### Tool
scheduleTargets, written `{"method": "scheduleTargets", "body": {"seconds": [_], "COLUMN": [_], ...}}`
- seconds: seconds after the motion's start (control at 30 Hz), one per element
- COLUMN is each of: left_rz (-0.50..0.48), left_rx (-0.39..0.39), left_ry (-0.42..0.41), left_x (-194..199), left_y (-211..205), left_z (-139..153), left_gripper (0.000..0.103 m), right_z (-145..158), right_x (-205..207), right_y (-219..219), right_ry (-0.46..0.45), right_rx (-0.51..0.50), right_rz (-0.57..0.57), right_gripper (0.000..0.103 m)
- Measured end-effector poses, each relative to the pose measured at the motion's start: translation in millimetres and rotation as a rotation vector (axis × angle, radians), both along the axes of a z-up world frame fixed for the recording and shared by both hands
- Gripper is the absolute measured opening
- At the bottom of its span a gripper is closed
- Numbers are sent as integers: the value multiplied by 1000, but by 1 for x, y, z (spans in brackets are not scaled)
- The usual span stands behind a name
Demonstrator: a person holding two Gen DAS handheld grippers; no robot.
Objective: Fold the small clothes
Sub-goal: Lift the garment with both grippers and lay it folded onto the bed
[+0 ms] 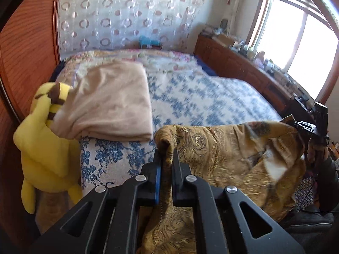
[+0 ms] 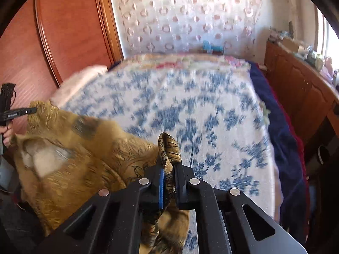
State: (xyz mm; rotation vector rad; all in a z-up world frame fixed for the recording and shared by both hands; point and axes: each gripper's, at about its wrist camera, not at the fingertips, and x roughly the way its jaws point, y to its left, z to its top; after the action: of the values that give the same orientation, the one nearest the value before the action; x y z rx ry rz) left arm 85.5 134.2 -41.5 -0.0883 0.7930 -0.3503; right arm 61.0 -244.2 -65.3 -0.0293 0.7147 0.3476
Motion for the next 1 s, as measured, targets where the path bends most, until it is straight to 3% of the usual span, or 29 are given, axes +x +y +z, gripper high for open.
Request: {"method": "scheduleTargets", "body": {"seconds": [0.3, 0.47, 0.8, 1.0], "left_rz": [-2, 24, 40, 63], "left_rx": [-62, -93, -132, -82], "left_ry": [-279, -391, -605, -665], "left_x": [-65, -87, -123, -101], "left_y": [-7, -5, 2, 4], "left_z": [101, 138, 209, 243], "left_gripper": [8, 8, 8, 8], "right_z": [109, 162, 235, 264], "right_x": [-80, -118, -171, -167], "right_y": [-14, -23, -43, -40], "right_ry": [-295, -425, -604, -668], "right_rx": [38, 43, 68, 41], "right_rz": [-8, -13, -25, -19], "right_gripper": [7, 6, 6, 6]}}
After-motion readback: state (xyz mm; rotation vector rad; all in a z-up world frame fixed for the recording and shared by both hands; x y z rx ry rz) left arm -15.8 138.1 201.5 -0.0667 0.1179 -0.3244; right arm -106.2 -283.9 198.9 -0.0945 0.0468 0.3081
